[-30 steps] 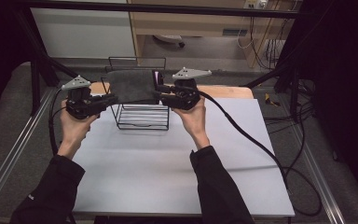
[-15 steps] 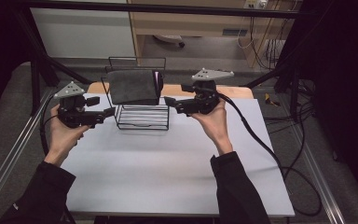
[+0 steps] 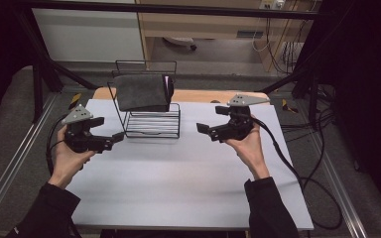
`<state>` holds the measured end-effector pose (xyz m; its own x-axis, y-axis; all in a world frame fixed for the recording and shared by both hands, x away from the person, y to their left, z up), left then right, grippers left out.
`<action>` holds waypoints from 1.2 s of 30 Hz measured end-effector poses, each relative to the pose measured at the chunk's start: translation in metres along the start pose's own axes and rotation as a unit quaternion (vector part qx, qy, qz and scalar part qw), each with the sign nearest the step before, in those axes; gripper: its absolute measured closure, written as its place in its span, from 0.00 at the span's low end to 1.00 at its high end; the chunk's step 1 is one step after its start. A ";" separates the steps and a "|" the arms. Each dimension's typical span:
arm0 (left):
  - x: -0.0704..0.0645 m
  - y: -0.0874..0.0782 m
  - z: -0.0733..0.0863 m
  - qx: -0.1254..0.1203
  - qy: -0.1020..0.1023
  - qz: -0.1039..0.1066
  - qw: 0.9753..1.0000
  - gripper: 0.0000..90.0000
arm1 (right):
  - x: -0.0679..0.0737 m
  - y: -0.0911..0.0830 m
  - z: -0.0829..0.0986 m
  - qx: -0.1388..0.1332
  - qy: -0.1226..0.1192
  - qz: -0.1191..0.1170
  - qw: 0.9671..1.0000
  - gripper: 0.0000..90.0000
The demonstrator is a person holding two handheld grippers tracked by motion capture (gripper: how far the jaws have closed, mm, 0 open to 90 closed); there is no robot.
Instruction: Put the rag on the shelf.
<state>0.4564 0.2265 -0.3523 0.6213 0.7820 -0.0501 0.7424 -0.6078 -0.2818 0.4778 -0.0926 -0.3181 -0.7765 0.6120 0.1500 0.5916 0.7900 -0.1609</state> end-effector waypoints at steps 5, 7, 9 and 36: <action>-0.005 0.003 0.027 0.012 -0.011 0.011 1.000 0.08 | -0.006 -0.010 0.027 0.008 0.004 -0.002 1.000 0.01; -0.006 0.004 0.037 0.015 -0.015 0.016 1.000 0.09 | -0.009 -0.015 0.041 0.014 0.006 -0.002 1.000 0.01; -0.007 0.006 0.052 0.026 -0.007 0.016 1.000 0.10 | -0.012 -0.019 0.054 0.020 0.010 -0.001 1.000 0.01; -0.013 -0.003 0.135 0.073 -0.009 0.035 0.997 0.10 | -0.046 -0.091 0.178 0.093 0.039 0.039 0.994 0.00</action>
<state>0.4122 0.2372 -0.4802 0.6651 0.7410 -0.0924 0.6511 -0.6360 -0.4141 0.4211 -0.1989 -0.4839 -0.7068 0.6775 0.2038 0.5933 0.7245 -0.3507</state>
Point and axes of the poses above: each handheld gripper's, and its own axes: y roughly forward along the jaws, z roughly out of its underside, x roughly to its left, the point moved 8 cm from there along y, roughly forward along the jaws, and after that the axes turned 12 degrees about -x, right-handed, at the moved point
